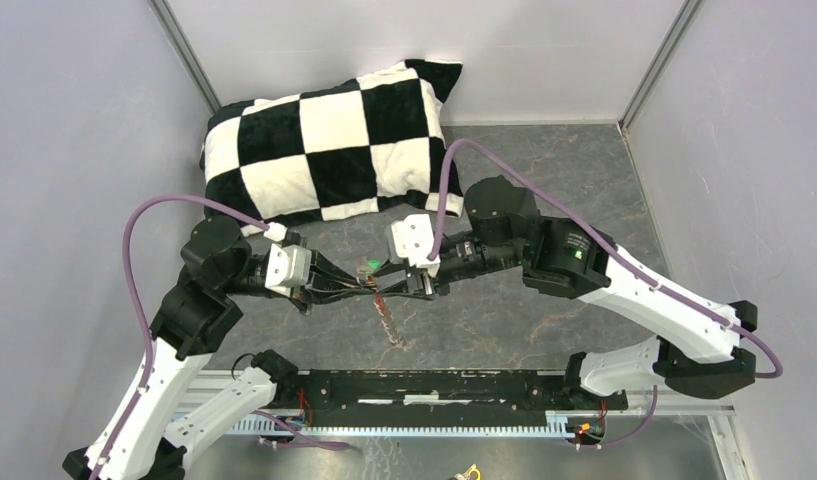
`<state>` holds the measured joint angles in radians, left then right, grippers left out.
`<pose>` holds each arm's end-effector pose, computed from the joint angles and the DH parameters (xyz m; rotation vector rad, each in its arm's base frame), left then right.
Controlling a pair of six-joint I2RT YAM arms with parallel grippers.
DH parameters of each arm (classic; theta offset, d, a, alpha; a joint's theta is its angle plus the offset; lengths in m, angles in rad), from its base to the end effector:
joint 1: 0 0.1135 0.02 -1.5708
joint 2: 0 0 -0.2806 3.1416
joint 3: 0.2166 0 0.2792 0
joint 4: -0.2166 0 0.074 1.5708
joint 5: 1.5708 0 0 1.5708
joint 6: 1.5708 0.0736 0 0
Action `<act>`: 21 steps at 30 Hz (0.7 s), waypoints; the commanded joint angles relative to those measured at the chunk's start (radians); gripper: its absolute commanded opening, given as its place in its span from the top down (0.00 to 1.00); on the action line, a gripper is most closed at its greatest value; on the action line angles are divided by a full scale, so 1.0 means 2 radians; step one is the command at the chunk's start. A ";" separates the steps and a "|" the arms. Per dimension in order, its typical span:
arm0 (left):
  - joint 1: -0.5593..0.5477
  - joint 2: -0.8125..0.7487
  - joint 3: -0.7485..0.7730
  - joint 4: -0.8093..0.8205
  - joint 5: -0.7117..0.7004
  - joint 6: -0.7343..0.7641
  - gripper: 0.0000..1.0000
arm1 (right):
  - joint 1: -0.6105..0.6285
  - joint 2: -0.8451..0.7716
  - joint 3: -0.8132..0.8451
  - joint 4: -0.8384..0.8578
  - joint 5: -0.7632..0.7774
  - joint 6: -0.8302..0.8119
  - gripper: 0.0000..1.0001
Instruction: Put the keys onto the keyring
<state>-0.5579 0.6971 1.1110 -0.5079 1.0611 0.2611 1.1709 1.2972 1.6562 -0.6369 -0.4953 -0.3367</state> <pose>0.0846 -0.1285 0.4479 1.3587 1.0783 -1.0937 0.0892 0.3008 0.4976 -1.5725 1.1428 1.0251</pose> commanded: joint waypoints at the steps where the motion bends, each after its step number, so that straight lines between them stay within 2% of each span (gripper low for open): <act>1: -0.001 -0.004 0.000 0.030 -0.011 -0.022 0.98 | 0.014 0.004 0.025 0.011 0.003 0.006 0.63; 14: -0.001 -0.001 -0.002 0.029 -0.023 -0.013 0.98 | 0.017 0.012 0.035 0.002 0.013 0.006 0.71; 21: -0.001 -0.002 -0.005 0.027 -0.027 -0.008 0.98 | 0.016 0.026 0.047 -0.004 0.014 0.007 0.82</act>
<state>-0.5579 0.6975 1.1057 -0.4984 1.0248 0.2573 1.1980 1.3315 1.6978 -0.6502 -0.4690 -0.3367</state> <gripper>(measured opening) 0.036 0.217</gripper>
